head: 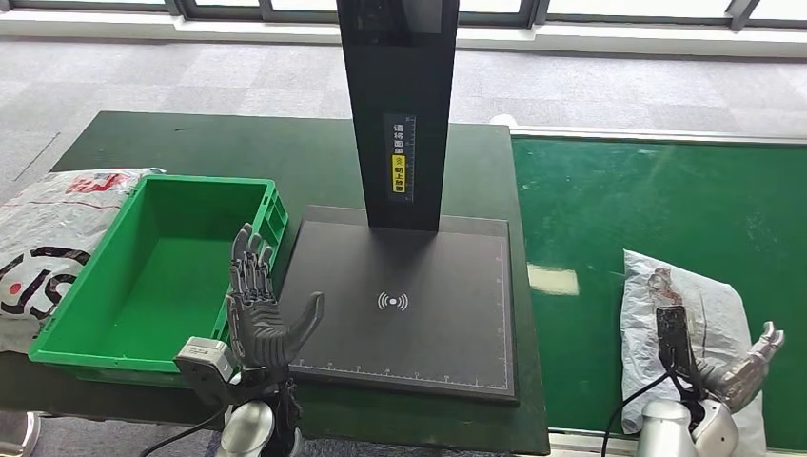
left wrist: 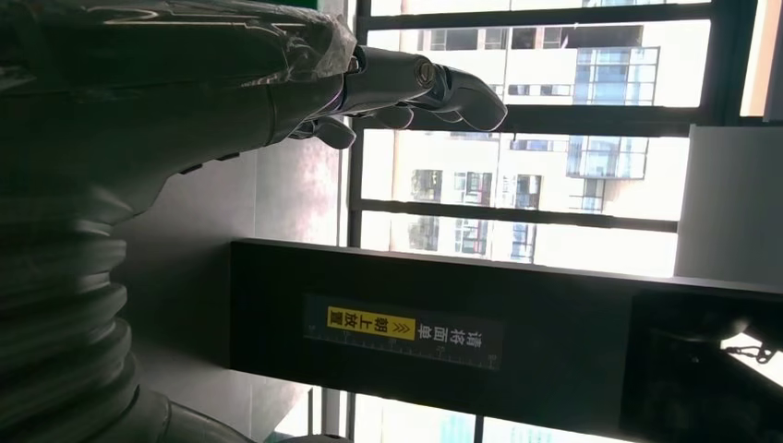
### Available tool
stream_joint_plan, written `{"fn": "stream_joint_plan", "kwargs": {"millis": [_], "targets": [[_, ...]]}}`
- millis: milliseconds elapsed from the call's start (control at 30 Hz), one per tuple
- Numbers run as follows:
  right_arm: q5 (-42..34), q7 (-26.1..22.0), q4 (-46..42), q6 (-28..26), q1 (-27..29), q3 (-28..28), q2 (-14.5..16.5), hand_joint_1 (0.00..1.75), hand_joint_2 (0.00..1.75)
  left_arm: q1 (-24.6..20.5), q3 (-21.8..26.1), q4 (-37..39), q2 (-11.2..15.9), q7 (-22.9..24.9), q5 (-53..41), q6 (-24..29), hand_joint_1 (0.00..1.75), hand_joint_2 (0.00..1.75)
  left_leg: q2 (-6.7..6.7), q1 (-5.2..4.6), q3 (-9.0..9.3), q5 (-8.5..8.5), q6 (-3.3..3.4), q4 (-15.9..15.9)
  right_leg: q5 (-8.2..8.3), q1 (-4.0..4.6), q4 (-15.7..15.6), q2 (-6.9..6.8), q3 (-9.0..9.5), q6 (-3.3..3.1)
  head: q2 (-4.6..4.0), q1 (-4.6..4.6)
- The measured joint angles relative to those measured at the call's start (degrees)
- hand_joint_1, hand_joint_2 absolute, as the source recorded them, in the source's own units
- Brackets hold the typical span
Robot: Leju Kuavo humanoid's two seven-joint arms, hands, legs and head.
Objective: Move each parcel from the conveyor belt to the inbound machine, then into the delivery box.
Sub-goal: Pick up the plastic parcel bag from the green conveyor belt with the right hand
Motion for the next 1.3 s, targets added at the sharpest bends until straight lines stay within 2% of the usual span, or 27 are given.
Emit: {"fn": "stream_joint_plan", "kwargs": {"millis": [67,200,300,467,800,833,933,967,1300], "targets": [[3.39,4.64,0.51,0.0,-0.03,0.4,-0.37,0.0,1.75,0.0,0.0,0.03,0.0,-0.01,0.0,0.0,0.0,1.75,-0.01,0.0,0.0,0.0,0.0,0.0,0.0,0.0,0.0,-0.01,0.0,0.0,0.0,0.0],[11.46,19.5,5.3,0.01,-0.45,2.28,-3.12,0.0,1.75,0.0,0.03,0.07,0.0,0.0,0.01,0.0,0.0,1.75,-0.02,-0.01,-0.05,0.0,0.0,0.0,0.0,-0.02,0.0,-0.02,0.01,0.0,0.0,0.0],[12.73,25.21,10.05,0.01,-1.01,4.79,-5.64,0.0,1.75,0.0,0.04,0.08,0.0,0.0,0.04,0.0,0.0,1.75,0.0,-0.02,-0.03,-0.01,0.01,0.0,0.0,-0.03,-0.01,-0.01,0.01,0.01,0.0,0.0],[12.74,28.31,16.37,0.01,-2.11,8.35,-8.69,0.0,1.75,0.01,0.1,0.05,0.0,0.0,0.16,0.06,0.0,1.75,-0.06,-0.02,-0.01,0.0,0.01,0.0,0.0,-0.02,-0.01,-0.05,0.01,0.0,0.0,0.0],[12.26,29.09,22.32,0.38,-3.15,10.06,-11.58,0.0,1.75,0.03,0.19,0.05,0.0,0.0,0.2,0.2,0.0,1.75,-0.05,-0.02,0.0,0.0,0.0,0.01,0.0,-0.01,-0.01,-0.05,0.04,0.01,0.0,0.0],[12.28,29.13,22.57,0.52,-3.19,10.1,-11.69,0.23,1.75,0.03,0.19,0.05,0.0,0.0,0.2,0.22,0.0,1.75,-0.05,-0.02,0.0,0.0,0.01,0.01,0.0,-0.01,-0.01,-0.05,0.04,0.01,0.0,0.0],[12.53,29.47,23.52,1.79,-3.44,10.41,-12.03,1.54,1.75,0.03,0.2,0.05,0.0,0.0,0.2,0.25,0.0,1.75,-0.05,-0.02,0.01,0.0,0.01,0.01,0.0,-0.01,-0.02,-0.05,0.05,0.01,0.0,0.0],[12.65,29.57,23.87,2.39,-3.56,10.56,-12.14,1.75,1.75,0.03,0.2,0.05,0.0,0.0,0.2,0.25,0.0,1.75,-0.05,-0.02,0.02,0.0,0.01,0.01,0.0,-0.01,-0.02,-0.05,0.06,0.01,0.0,0.0],[12.79,29.61,25.69,4.05,-4.36,11.14,-12.66,1.75,1.75,0.04,0.2,0.05,0.0,0.0,0.07,0.25,0.0,1.75,-0.05,-0.02,0.15,0.0,0.01,0.01,0.0,-0.01,-0.03,-0.04,0.18,0.01,0.0,0.0]]}}
